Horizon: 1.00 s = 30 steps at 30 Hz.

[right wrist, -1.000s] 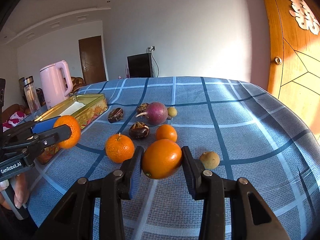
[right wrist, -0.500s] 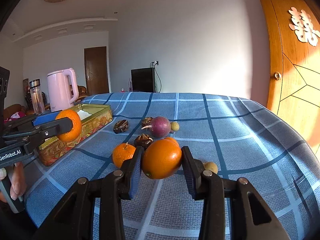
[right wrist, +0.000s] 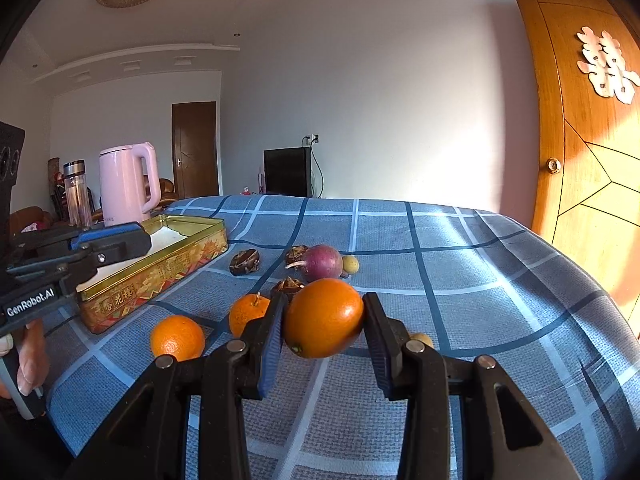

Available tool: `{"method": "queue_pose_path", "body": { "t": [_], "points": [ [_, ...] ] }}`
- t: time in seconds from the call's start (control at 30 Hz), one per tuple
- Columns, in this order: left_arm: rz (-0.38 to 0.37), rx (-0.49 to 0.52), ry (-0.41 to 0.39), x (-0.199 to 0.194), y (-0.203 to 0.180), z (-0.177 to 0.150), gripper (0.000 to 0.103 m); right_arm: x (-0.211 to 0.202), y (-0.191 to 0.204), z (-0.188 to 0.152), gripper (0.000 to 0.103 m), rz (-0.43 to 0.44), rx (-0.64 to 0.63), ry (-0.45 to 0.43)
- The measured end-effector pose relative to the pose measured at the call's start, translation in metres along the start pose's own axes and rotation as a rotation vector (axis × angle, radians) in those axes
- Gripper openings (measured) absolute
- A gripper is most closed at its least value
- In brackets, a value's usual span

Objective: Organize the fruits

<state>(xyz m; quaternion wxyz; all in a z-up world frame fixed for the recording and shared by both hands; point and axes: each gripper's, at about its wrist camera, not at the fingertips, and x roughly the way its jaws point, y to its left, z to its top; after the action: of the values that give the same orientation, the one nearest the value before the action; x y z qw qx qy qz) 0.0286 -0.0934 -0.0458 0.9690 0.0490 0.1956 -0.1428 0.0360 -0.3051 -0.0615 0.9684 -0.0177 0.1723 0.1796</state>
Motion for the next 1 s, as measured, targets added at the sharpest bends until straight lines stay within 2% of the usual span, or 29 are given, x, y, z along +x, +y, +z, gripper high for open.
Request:
{"method": "queue_pose_path", "body": {
  "t": [0.07, 0.13, 0.17, 0.2, 0.27, 0.4, 0.5, 0.57, 0.67, 0.77, 0.87, 0.93, 1.0],
  "points": [
    [-0.002, -0.027, 0.026, 0.005, 0.006, -0.002, 0.015, 0.001, 0.000, 0.000, 0.040, -0.006, 0.000, 0.005],
    [0.005, -0.053, 0.034, 0.004, 0.012, -0.003, 0.020, -0.001, 0.001, 0.000, 0.040, -0.006, -0.004, -0.003],
    [-0.009, -0.062, 0.039, 0.003, 0.014, -0.004, 0.035, -0.001, 0.001, 0.000, 0.040, -0.005, -0.004, -0.005],
    [-0.013, -0.066, 0.044, 0.002, 0.013, -0.005, 0.060, -0.002, 0.001, -0.001, 0.040, -0.005, -0.002, -0.009],
    [-0.002, -0.074, 0.049, 0.003, 0.005, -0.008, 0.087, -0.004, 0.001, -0.001, 0.040, -0.008, 0.002, -0.021],
    [-0.067, -0.019, 0.093, 0.013, -0.021, -0.008, 0.090, -0.004, -0.003, -0.001, 0.040, -0.040, 0.027, -0.018],
    [-0.054, 0.017, 0.167, 0.030, -0.032, -0.013, 0.090, -0.005, -0.005, -0.001, 0.040, -0.040, 0.037, -0.019],
    [-0.053, 0.002, 0.239, 0.042, -0.029, -0.017, 0.088, -0.005, -0.005, -0.001, 0.040, -0.035, 0.037, -0.021],
    [-0.062, -0.052, 0.251, 0.046, -0.020, -0.017, 0.087, -0.005, -0.006, -0.001, 0.040, -0.026, 0.043, -0.021],
    [-0.090, -0.050, 0.310, 0.055, -0.021, -0.020, 0.086, -0.005, -0.006, -0.002, 0.040, -0.024, 0.041, -0.017],
    [-0.099, -0.018, 0.330, 0.059, -0.027, -0.021, 0.085, -0.002, -0.007, -0.001, 0.040, -0.022, 0.041, -0.001],
    [-0.108, -0.004, 0.349, 0.061, -0.030, -0.022, 0.078, -0.001, -0.006, -0.001, 0.040, -0.022, 0.041, 0.004],
    [-0.132, -0.015, 0.394, 0.068, -0.028, -0.024, 0.057, 0.000, -0.006, -0.001, 0.040, -0.020, 0.039, 0.007]
  ]
}}
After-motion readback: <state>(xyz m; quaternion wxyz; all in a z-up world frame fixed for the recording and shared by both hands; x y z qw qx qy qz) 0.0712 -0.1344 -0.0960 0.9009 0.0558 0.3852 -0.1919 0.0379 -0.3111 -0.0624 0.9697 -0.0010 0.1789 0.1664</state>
